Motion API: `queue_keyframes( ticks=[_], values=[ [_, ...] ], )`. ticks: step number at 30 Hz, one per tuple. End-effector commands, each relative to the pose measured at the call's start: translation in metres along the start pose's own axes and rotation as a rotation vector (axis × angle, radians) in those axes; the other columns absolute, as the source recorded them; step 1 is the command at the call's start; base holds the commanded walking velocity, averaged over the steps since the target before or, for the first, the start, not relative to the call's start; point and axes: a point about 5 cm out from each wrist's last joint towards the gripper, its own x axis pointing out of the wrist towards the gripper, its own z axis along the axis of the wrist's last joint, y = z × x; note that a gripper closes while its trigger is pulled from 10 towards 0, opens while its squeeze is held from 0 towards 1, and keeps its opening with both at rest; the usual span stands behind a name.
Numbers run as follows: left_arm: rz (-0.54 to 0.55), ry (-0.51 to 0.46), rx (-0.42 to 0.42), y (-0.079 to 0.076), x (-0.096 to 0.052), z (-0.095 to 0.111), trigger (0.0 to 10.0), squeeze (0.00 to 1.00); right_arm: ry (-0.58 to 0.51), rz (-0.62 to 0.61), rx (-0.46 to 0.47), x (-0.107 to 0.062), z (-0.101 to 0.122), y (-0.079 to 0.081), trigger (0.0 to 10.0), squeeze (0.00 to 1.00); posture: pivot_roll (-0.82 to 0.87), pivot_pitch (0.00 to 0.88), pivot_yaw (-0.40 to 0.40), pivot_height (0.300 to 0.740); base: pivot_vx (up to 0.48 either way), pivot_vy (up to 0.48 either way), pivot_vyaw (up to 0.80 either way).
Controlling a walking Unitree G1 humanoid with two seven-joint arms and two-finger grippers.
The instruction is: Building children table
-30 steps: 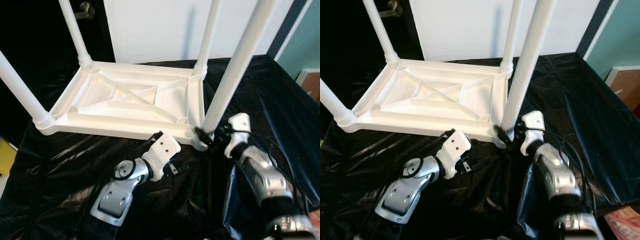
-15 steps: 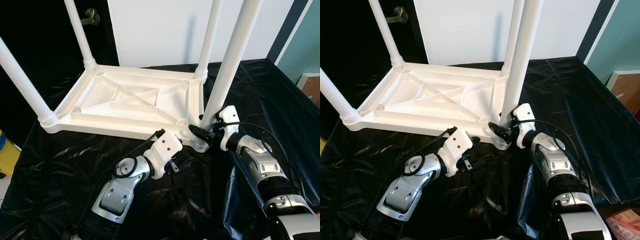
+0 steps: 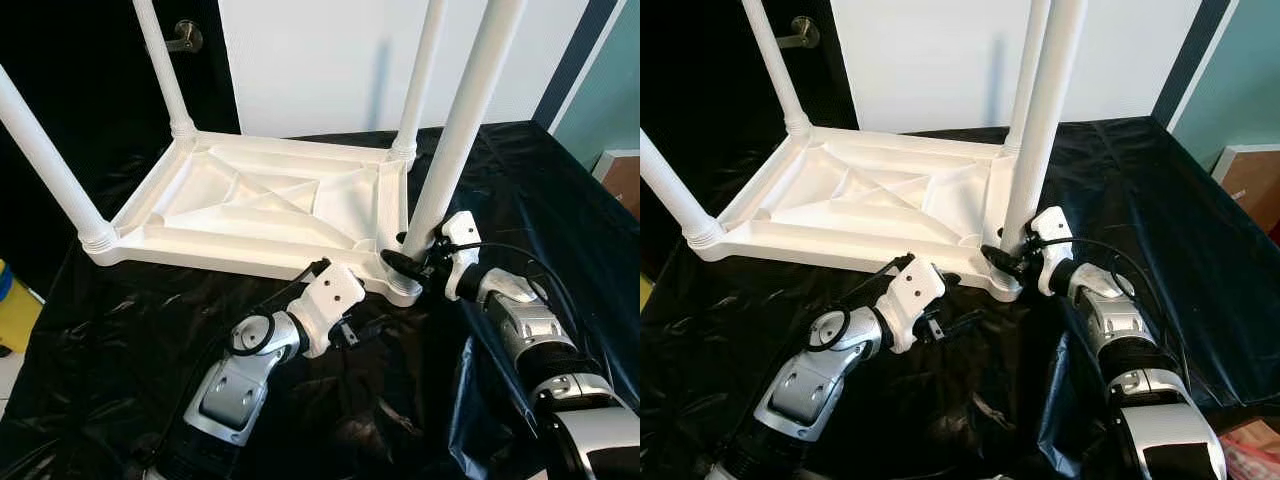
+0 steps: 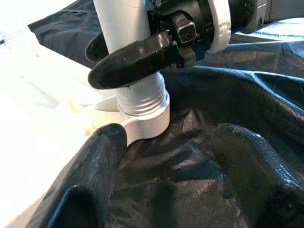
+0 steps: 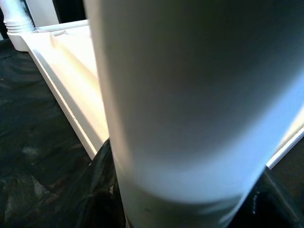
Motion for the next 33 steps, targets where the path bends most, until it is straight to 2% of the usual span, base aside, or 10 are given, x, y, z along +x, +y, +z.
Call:
queue_keyframes(
  ticks=[1, 5, 12, 13, 14, 17, 19, 20, 22, 33],
  values=[
    [0.063, 0.011, 0.010, 0.003, 0.001, -0.002, 10.0, 0.00, 0.066, -0.040, 0.026, 0.001, -0.011, 0.001, 10.0, 0.00, 0.01, 0.000, -0.037, 0.740, 0.000, 0.000, 0.00],
    [0.063, 0.011, 0.009, 0.003, 0.001, -0.002, 10.0, 0.00, 0.080, -0.061, 0.021, 0.001, -0.011, 0.000, 10.0, 0.00, 0.01, 0.000, -0.037, 0.740, 0.000, 0.000, 0.00],
    [0.067, 0.017, 0.004, 0.001, 0.001, -0.005, 10.0, 0.00, 0.114, -0.260, 0.093, 0.012, -0.016, 0.005, 10.0, 0.00, 0.02, 0.000, -0.043, 0.740, 0.000, 0.000, 0.00],
    [0.069, 0.020, 0.005, 0.001, 0.000, -0.005, 10.0, 0.00, 0.108, -0.349, 0.138, 0.016, -0.017, 0.010, 10.0, 0.00, 0.02, 0.000, -0.043, 0.740, 0.000, 0.000, 0.00],
    [0.069, 0.020, 0.005, 0.001, 0.000, -0.005, 10.0, 0.00, 0.108, -0.349, 0.138, 0.016, -0.017, 0.010, 10.0, 0.00, 0.02, 0.000, -0.043, 0.740, 0.000, 0.000, 0.00],
    [0.075, 0.022, 0.003, 0.002, 0.000, -0.006, 10.0, 0.00, 0.089, -0.712, 0.243, 0.019, -0.028, 0.035, 10.0, 0.00, 0.02, 0.000, -0.037, 0.740, 0.000, 0.000, 0.00],
    [0.077, 0.023, 0.004, 0.002, -0.001, -0.006, 10.0, 0.00, 0.092, -0.791, 0.260, 0.019, -0.032, 0.046, 10.0, 0.00, 0.02, 0.000, -0.036, 0.740, 0.000, 0.000, 0.00],
    [0.078, 0.024, 0.002, 0.003, -0.001, -0.006, 10.0, 0.00, 0.094, -0.797, 0.305, 0.024, -0.035, 0.059, 10.0, 0.00, 0.02, 0.000, -0.025, 0.740, 0.000, 0.000, 0.00],
    [0.078, 0.024, 0.000, 0.003, -0.001, -0.007, 10.0, 0.00, 0.094, -0.784, 0.331, 0.028, -0.036, 0.067, 10.0, 0.00, 0.02, 0.000, -0.025, 0.740, 0.000, 0.000, 0.00],
    [0.066, 0.028, 0.012, 0.005, -0.001, -0.006, 10.0, 0.00, 0.063, -0.742, 0.285, 0.034, -0.024, 0.074, 10.0, 0.00, 0.01, 0.000, -0.001, 0.740, 0.000, 0.000, 0.00]
  ],
)
